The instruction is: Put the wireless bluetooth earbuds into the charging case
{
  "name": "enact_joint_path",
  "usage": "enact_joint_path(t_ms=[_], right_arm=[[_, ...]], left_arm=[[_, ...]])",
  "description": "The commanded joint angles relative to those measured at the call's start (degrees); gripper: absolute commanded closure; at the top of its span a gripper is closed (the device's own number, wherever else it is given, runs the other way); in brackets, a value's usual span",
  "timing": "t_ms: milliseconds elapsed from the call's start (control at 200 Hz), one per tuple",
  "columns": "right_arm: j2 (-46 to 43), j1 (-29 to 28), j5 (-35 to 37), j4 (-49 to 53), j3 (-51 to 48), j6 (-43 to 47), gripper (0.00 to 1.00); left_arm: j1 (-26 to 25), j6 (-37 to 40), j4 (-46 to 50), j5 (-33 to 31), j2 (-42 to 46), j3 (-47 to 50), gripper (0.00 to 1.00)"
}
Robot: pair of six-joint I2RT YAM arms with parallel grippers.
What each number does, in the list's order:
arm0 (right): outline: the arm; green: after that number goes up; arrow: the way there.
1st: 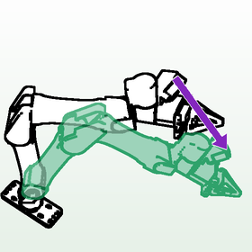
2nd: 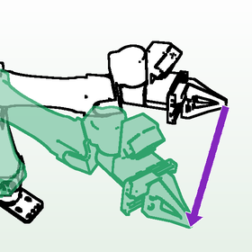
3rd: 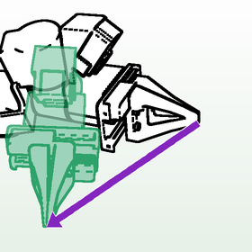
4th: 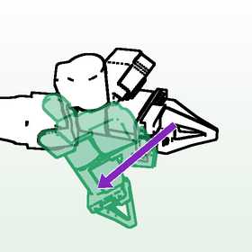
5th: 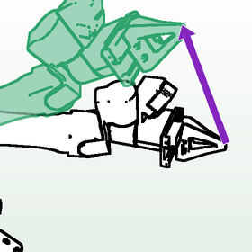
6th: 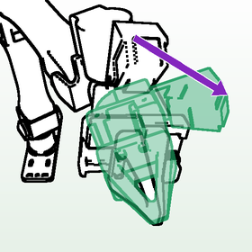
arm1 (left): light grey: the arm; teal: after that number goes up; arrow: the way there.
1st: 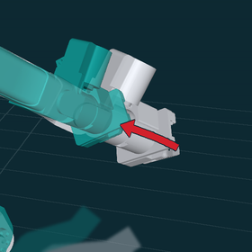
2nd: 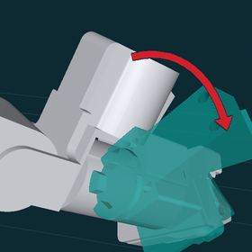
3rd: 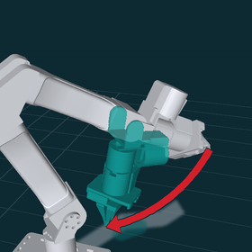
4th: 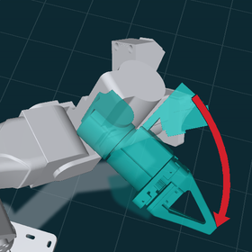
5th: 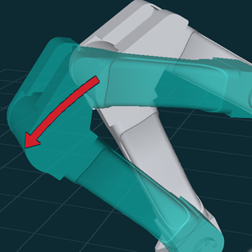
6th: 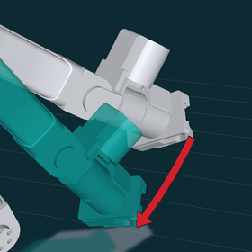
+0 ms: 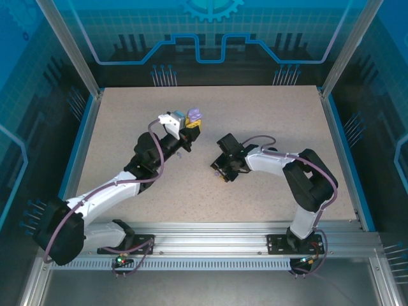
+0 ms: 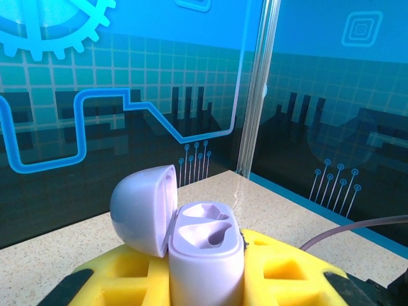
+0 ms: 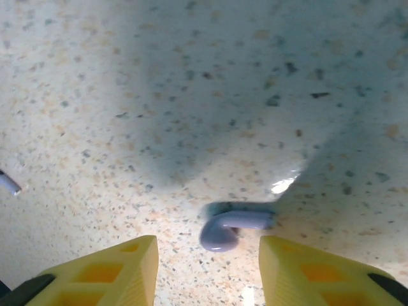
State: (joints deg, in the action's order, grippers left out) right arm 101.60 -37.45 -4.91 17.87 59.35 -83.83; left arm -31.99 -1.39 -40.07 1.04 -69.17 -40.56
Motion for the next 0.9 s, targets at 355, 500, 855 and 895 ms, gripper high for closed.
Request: enact_joint_path(t_ms=[355, 500, 855, 895], right_arm=[[3.0, 2.1, 2.2, 16.9, 14.8, 43.2, 0.47], [7.1, 2.2, 1.7, 17.8, 15.8, 47.9, 0.48], [7.9, 0.3, -2.1, 14.8, 11.0, 46.7, 0.50], [7.8, -0.3, -2.7, 14.4, 10.6, 46.7, 0.50]], left_arm=[[0.8, 1.0, 1.3, -1.1, 2.9, -0.2, 1.00], [0.8, 1.4, 2.3, -1.2, 3.6, -0.5, 1.00], [0.9, 1.7, 3.7, -1.3, 4.0, -0.9, 1.00], [0.9, 1.8, 3.8, -1.3, 4.0, -1.0, 1.00]])
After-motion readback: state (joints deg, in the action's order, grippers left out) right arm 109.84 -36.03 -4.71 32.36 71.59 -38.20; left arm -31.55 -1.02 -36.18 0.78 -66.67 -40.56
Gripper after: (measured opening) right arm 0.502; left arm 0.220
